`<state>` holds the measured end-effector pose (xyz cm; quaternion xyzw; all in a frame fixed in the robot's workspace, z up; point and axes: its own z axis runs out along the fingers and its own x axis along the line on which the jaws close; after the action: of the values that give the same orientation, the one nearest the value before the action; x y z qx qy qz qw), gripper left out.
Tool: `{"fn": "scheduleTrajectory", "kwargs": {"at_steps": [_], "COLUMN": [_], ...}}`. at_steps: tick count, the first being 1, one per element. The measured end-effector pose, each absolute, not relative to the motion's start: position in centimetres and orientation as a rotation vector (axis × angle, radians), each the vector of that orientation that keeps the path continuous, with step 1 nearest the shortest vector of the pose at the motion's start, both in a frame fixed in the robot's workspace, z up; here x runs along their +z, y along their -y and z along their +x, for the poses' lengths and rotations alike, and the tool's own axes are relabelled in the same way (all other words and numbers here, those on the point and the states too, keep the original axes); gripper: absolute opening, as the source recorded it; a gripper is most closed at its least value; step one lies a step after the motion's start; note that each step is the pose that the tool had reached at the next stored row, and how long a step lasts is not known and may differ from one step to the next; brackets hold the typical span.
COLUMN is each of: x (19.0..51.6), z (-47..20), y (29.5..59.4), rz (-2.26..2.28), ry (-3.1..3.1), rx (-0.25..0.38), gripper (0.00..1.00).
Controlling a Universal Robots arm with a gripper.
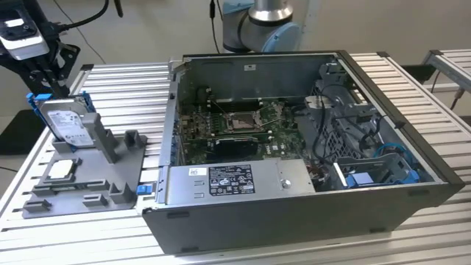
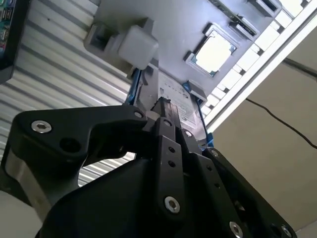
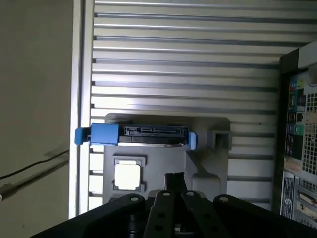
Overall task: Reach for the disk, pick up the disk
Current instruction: 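Reach for the disk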
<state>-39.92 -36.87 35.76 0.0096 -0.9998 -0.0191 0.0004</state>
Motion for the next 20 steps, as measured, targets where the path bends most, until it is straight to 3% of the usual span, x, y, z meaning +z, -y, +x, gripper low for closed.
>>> {"fn": "scheduleTrajectory", "kwargs": {"at_steps": [20], "x": [35.6], "z": [-44.3], "y": [34.1], "rz": [0.034], "ry": [3.14], "rx": [-0.06], "gripper": [0.0]}}
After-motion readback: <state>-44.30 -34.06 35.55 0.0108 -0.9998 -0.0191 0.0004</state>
